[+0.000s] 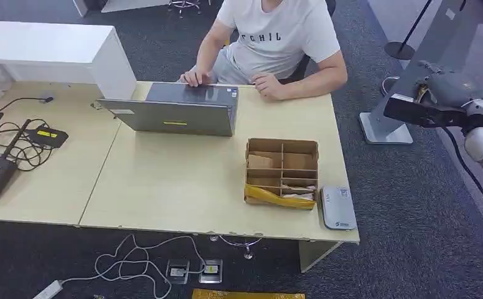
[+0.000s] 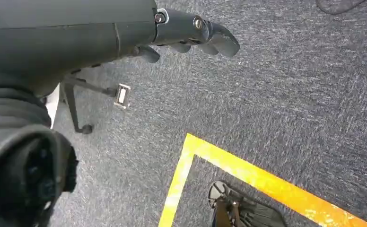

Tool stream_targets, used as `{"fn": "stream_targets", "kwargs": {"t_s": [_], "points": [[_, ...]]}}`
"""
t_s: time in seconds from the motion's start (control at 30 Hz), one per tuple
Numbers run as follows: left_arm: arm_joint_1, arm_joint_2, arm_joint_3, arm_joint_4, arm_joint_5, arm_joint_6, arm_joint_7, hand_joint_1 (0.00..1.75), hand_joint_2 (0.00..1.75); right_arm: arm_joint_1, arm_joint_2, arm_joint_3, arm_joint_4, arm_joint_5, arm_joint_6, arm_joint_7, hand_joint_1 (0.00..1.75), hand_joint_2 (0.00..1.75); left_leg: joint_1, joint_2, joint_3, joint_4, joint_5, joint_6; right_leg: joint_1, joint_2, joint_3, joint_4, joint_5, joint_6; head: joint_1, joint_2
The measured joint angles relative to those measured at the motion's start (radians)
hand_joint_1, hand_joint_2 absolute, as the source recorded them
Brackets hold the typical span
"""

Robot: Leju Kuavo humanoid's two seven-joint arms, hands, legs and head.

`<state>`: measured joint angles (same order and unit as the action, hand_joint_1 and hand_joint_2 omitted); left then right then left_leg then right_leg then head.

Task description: Pass the card to the sensor for recognition and then transmit it.

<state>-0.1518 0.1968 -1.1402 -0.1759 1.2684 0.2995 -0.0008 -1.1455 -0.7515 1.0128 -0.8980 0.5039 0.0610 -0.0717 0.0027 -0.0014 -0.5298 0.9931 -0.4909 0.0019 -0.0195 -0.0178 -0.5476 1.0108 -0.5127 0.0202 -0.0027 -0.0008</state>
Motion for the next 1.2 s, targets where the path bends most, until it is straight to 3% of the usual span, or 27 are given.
{"fn": "stream_targets", "kwargs": {"t_s": [0.1,0.2,0.3,0.5,0.63,0.8,1.2], "points": [[0.000,0.000,-0.003,0.000,0.002,0.004,0.005,0.00,0.00,0.019,-0.015,-0.001,-0.025,-0.039,0.003,0.026,1.75,1.75,0.000,0.000,0.000,0.000,0.000,0.000,0.000,-0.001,0.000,0.000,0.000,0.000,0.000,0.000],[0.000,0.000,-0.003,0.000,0.009,0.012,0.016,0.00,0.00,0.118,-0.049,-0.003,-0.067,-0.110,-0.031,0.063,1.75,1.75,0.003,-0.002,0.000,0.001,-0.001,0.000,0.003,-0.003,0.003,-0.001,0.000,0.000,0.001,0.000],[0.001,0.000,-0.003,0.000,0.013,0.016,0.023,0.00,0.00,0.231,-0.061,-0.003,-0.095,-0.145,-0.079,0.061,1.75,1.75,0.003,-0.001,-0.001,0.001,-0.001,0.000,0.003,-0.003,0.002,-0.001,0.000,0.000,0.000,0.000],[0.000,0.000,-0.003,0.000,0.013,0.016,0.023,0.00,0.00,0.239,-0.061,-0.003,-0.097,-0.148,-0.081,0.061,1.75,1.75,0.003,-0.001,-0.001,0.001,-0.001,0.000,0.003,-0.002,0.002,-0.001,0.000,0.000,0.000,0.000],[-0.001,0.004,-0.003,0.000,0.013,0.018,0.034,0.00,0.00,0.351,-0.062,-0.003,-0.136,-0.181,-0.084,0.062,1.75,1.75,0.003,0.000,-0.001,0.001,-0.002,0.000,0.003,-0.001,0.001,-0.001,0.000,0.000,0.000,0.000],[-0.002,0.005,-0.003,0.000,0.013,0.019,0.047,0.00,0.00,0.377,-0.059,-0.003,-0.157,-0.192,-0.121,0.061,1.75,1.75,0.003,0.000,-0.001,0.001,-0.002,0.000,0.003,-0.001,0.001,-0.001,0.000,0.000,0.000,0.000],[-0.002,0.008,-0.003,0.000,0.011,0.016,0.050,0.00,0.00,0.381,-0.060,-0.028,-0.212,-0.200,-0.129,0.063,1.75,1.75,0.003,0.000,-0.001,0.001,-0.002,0.000,0.002,-0.001,0.001,-0.001,0.000,0.000,0.000,0.000]]}}
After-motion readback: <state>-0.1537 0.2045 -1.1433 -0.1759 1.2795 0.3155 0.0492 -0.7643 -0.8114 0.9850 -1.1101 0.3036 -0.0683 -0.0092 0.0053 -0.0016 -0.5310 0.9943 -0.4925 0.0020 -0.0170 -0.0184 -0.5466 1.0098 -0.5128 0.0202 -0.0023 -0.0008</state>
